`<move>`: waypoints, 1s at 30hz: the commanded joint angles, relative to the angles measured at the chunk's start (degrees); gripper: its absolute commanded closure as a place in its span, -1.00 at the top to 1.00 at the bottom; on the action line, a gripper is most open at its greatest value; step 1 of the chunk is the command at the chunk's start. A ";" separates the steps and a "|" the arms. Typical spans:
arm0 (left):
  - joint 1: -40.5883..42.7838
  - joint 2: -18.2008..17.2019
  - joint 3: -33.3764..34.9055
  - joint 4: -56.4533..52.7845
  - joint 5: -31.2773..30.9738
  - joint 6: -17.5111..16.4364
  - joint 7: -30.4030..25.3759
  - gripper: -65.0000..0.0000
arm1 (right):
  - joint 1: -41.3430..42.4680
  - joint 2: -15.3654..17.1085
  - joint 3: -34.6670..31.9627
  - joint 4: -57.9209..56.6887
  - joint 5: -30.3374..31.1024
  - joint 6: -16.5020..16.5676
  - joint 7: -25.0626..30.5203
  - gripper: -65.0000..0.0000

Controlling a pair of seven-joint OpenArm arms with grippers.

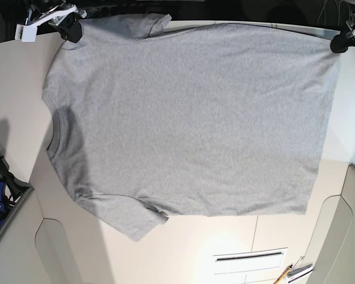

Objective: Fold the T-shirt properly
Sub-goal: 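Lift and pull the grasped shirt edge toward the robot with both grippers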

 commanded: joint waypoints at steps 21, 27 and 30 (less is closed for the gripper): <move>-15.96 -1.31 7.08 2.43 13.14 -0.32 -9.53 -1.00 | 23.78 3.39 -8.07 -3.32 -14.75 1.22 3.19 -1.00; -16.22 -1.44 6.97 2.43 19.15 0.92 -14.16 -1.00 | 31.63 3.34 -8.24 -10.36 -16.24 0.13 4.24 -1.00; -16.22 -1.44 6.97 2.43 19.58 1.33 -14.19 -1.00 | 34.69 3.32 -8.33 -13.20 -16.24 0.13 4.22 -1.00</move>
